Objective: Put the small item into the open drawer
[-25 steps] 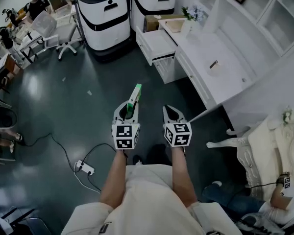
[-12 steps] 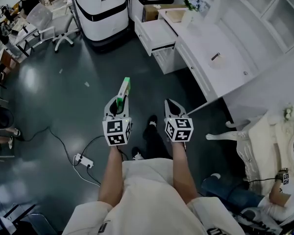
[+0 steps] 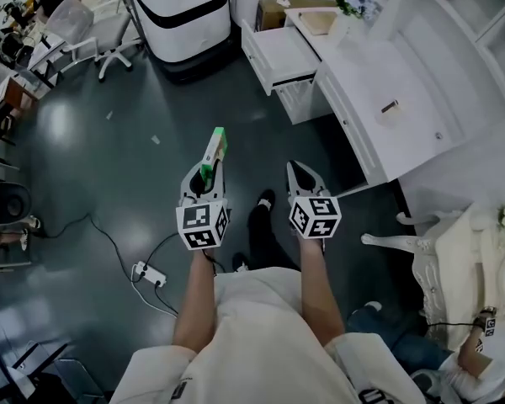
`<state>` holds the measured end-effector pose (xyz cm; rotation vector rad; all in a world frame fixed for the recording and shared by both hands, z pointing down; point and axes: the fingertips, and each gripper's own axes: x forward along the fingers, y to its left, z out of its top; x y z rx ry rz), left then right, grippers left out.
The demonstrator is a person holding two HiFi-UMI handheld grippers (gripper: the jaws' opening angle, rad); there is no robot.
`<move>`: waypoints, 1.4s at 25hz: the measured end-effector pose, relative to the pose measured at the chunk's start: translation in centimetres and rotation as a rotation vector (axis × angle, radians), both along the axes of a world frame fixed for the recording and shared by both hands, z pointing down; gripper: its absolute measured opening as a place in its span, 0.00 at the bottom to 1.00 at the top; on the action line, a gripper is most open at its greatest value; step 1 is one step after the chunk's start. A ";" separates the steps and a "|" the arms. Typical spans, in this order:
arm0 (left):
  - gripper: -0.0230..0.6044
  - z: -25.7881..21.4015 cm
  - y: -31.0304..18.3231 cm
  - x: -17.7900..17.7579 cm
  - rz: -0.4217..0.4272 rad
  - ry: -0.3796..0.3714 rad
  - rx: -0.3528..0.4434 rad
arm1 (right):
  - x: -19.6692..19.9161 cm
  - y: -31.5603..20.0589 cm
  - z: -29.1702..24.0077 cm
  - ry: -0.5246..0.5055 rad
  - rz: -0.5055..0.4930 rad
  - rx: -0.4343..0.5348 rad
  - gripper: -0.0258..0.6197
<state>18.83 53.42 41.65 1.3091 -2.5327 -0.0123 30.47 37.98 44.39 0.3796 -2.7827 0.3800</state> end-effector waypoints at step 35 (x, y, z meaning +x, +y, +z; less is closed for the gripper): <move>0.19 0.4 -33.4 -22.1 0.124 -0.045 -0.123 | -13.2 -32.4 5.7 0.034 0.156 -0.141 0.08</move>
